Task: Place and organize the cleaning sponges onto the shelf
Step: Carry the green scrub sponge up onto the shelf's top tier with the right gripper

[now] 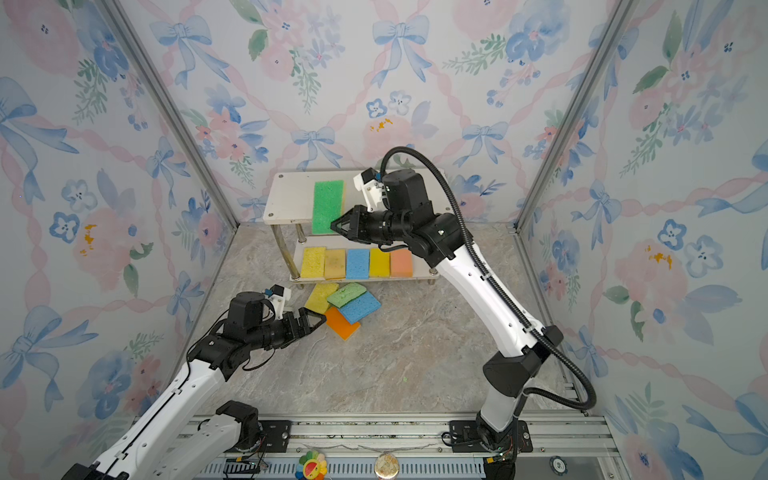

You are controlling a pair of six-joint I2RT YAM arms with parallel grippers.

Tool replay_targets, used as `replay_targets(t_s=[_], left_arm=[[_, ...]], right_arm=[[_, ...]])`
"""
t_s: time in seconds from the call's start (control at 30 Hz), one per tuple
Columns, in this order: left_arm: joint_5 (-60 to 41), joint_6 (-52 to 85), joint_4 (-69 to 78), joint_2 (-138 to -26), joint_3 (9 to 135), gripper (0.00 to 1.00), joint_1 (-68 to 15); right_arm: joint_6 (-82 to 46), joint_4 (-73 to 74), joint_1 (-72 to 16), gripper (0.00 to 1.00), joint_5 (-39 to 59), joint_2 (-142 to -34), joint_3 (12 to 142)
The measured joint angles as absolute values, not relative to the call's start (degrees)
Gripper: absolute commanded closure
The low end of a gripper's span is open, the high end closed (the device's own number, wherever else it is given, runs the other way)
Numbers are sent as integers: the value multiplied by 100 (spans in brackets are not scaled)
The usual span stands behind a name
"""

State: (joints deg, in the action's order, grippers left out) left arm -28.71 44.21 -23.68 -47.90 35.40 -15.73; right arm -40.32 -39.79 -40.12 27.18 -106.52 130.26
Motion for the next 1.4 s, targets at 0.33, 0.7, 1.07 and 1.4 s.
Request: replay_targets(t_s=[0.33,0.7,1.07,1.4], left_arm=[[-2941,4624,-2370,-4259,3223,2,-1577],[-2985,4829,-2392,-4152,3428,2,-1577],[-2167,4851,-2462,-4272,5328,14,-1494],[-1308,4751,-2445,-5107,7338,16,-1177]], right_arm=[[-4925,-3520,-4005,85,3179,-12689,14776],[-5710,-2613,-3977,44,3194,-12870,14774],[-5509,-3186,-3940,37,2764,-12523,14422],[-5181,-3817,-3894,31,2506,-12149,14127]])
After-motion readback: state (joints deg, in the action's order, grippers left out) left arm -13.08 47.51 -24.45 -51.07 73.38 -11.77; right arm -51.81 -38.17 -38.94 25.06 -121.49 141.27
